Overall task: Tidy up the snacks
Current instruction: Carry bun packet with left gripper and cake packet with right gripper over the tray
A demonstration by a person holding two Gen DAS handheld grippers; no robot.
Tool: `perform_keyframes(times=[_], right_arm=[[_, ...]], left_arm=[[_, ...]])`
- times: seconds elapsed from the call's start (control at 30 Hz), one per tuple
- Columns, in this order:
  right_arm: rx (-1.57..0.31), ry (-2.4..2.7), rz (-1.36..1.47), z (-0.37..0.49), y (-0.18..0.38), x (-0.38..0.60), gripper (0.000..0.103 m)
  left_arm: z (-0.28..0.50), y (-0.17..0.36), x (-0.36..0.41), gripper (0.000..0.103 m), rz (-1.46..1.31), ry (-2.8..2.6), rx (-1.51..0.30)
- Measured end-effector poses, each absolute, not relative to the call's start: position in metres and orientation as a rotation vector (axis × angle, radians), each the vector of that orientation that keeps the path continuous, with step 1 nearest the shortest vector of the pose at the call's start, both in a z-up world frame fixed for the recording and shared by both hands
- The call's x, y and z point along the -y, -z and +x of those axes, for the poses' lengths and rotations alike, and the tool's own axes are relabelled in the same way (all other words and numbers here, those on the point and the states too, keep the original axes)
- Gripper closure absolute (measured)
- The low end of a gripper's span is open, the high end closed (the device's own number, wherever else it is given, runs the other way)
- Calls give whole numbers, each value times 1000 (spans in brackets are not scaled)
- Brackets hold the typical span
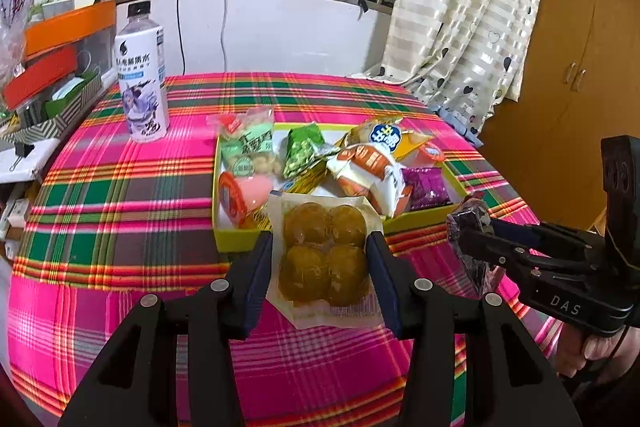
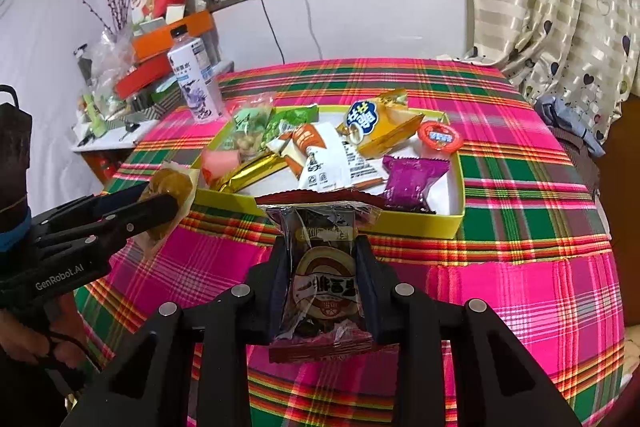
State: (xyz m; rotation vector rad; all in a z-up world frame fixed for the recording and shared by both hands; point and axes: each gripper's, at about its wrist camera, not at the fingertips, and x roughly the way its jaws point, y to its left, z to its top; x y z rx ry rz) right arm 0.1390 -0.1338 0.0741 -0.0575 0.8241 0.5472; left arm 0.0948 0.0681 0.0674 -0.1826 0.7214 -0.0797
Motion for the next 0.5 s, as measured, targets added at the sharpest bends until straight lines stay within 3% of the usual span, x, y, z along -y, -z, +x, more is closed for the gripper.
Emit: perform_keyframes(times=[0.5], right_arm=[[-791, -536, -55, 145, -86, 140, 72]], left_arm=[[107, -82, -58, 55, -164, 98, -692]])
